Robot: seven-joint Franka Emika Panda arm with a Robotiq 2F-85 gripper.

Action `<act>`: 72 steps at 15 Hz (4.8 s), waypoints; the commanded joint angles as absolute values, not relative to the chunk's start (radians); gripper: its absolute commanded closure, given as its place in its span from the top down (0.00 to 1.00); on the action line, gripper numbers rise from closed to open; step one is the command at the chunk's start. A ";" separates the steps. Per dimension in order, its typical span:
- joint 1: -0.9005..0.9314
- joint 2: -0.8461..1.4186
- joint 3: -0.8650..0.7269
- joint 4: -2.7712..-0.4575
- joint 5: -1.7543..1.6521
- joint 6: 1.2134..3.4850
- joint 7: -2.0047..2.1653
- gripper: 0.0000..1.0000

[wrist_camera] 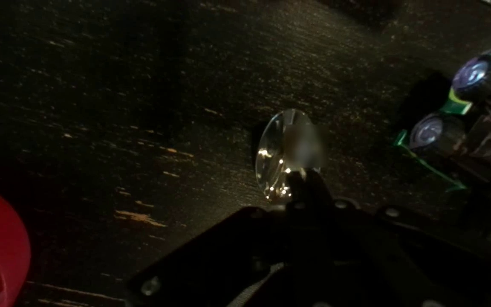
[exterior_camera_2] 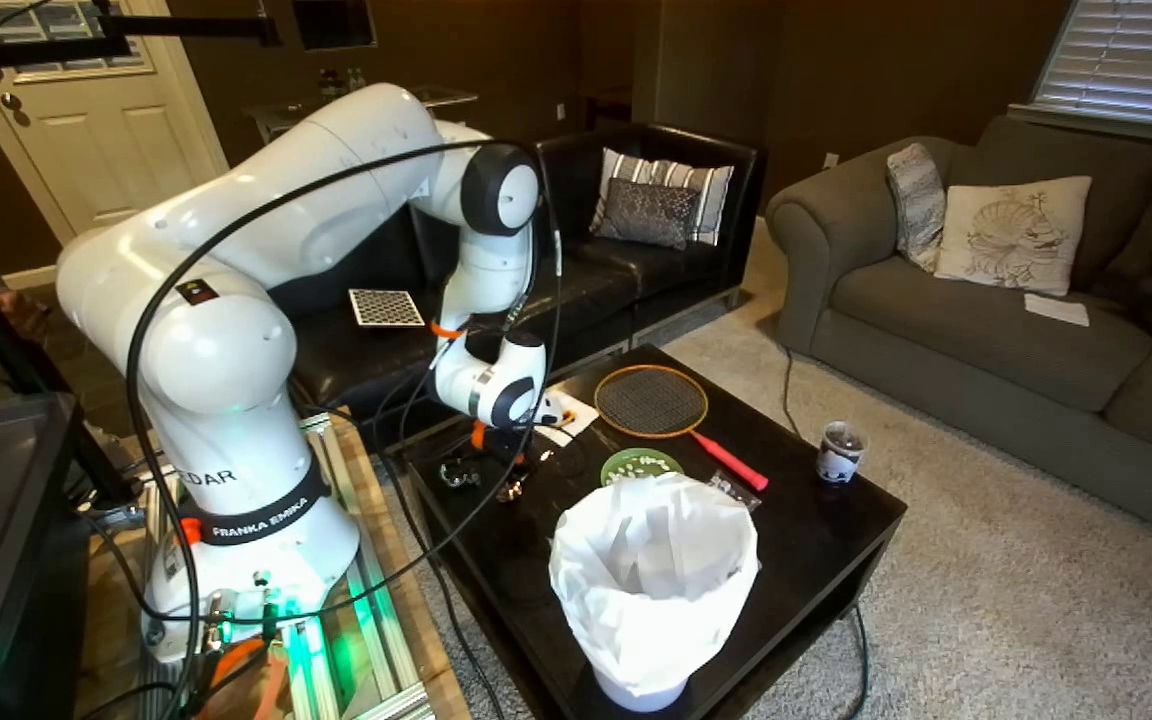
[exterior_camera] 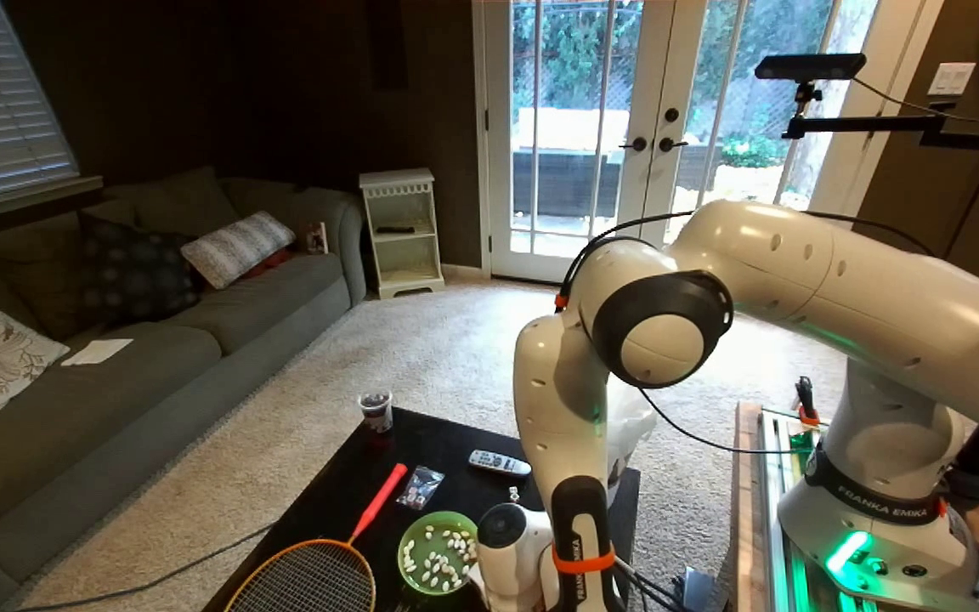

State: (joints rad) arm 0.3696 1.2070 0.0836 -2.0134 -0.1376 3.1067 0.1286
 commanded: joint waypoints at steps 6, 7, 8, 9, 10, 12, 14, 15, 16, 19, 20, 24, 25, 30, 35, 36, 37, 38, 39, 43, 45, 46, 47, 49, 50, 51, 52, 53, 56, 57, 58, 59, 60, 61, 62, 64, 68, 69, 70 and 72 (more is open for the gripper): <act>0.310 1.252 0.129 -1.994 -0.111 3.135 0.071 0.01; 0.309 1.254 0.131 -1.992 -0.110 3.137 0.070 0.01; 0.308 1.258 0.132 -1.988 -0.109 3.139 0.070 0.01; 0.306 1.262 0.134 -1.983 -0.110 3.137 0.069 0.01; 0.305 1.266 0.135 -1.977 -0.110 3.136 0.068 0.01; 0.307 1.270 0.133 -1.973 -0.108 3.134 0.069 0.01; 0.307 1.275 0.131 -1.969 -0.108 3.131 0.070 0.04; 0.306 1.277 0.131 -1.967 -0.108 3.131 0.070 0.04; 0.307 1.280 0.130 -1.963 -0.107 3.131 0.071 0.05; 0.308 1.286 0.130 -1.955 -0.107 3.129 0.072 0.20; 0.310 1.287 0.128 -1.954 -0.106 3.128 0.073 0.23; 0.319 1.280 0.121 -1.962 -0.104 3.128 0.078 0.52; 0.320 1.278 0.120 -1.963 -0.104 3.129 0.079 0.54; 0.327 1.277 0.114 -1.963 -0.102 3.131 0.083 0.45; 0.335 1.286 0.103 -1.954 -0.097 3.134 0.090 0.06; 0.334 1.287 0.101 -1.952 -0.097 3.134 0.090 0.00; 0.336 1.289 0.099 -1.951 -0.095 3.134 0.092 0.00; 0.335 1.290 0.098 -1.950 -0.095 3.135 0.091 0.00; 0.335 1.289 0.098 -1.950 -0.094 3.134 0.091 0.00; 0.330 1.285 0.104 -1.954 -0.094 3.135 0.087 0.10; 0.328 1.283 0.106 -1.955 -0.095 3.134 0.086 0.31; 0.329 1.283 0.106 -1.955 -0.094 3.133 0.086 0.40; 0.330 1.283 0.104 -1.955 -0.094 3.133 0.087 0.46; 0.333 1.282 0.103 -1.955 -0.093 3.132 0.089 0.32; 0.333 1.283 0.102 -1.955 -0.093 3.130 0.089 0.14; 0.333 1.282 0.103 -1.955 -0.093 3.131 0.088 0.13; 0.334 1.281 0.102 -1.956 -0.093 3.130 0.088 0.10; 0.335 1.281 0.102 -1.956 -0.093 3.130 0.089 0.27; 0.337 1.280 0.101 -1.957 -0.092 3.132 0.090 0.07; 0.333 1.280 0.104 -1.956 -0.094 3.131 0.087 0.05; 0.332 1.281 0.106 -1.956 -0.095 3.130 0.085 0.08; 0.330 1.281 0.107 -1.956 -0.096 3.131 0.083 0.34; 0.330 1.280 0.107 -1.957 -0.096 3.133 0.084 0.33; 0.332 1.280 0.106 -1.957 -0.094 3.137 0.087 0.04; 0.333 1.280 0.106 -1.957 -0.094 3.139 0.087 0.06; 0.331 1.280 0.107 -1.957 -0.094 3.145 0.086 0.00; 0.319 1.282 0.118 -1.958 -0.097 3.163 0.079 0.00; 0.315 1.283 0.122 -1.957 -0.098 3.165 0.076 0.00; 0.312 1.283 0.125 -1.958 -0.099 3.167 0.075 0.00; 0.308 1.281 0.130 -1.961 -0.101 3.166 0.071 0.27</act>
State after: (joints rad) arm 0.3177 1.2726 0.1132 -1.9654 -0.1282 3.1479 0.1047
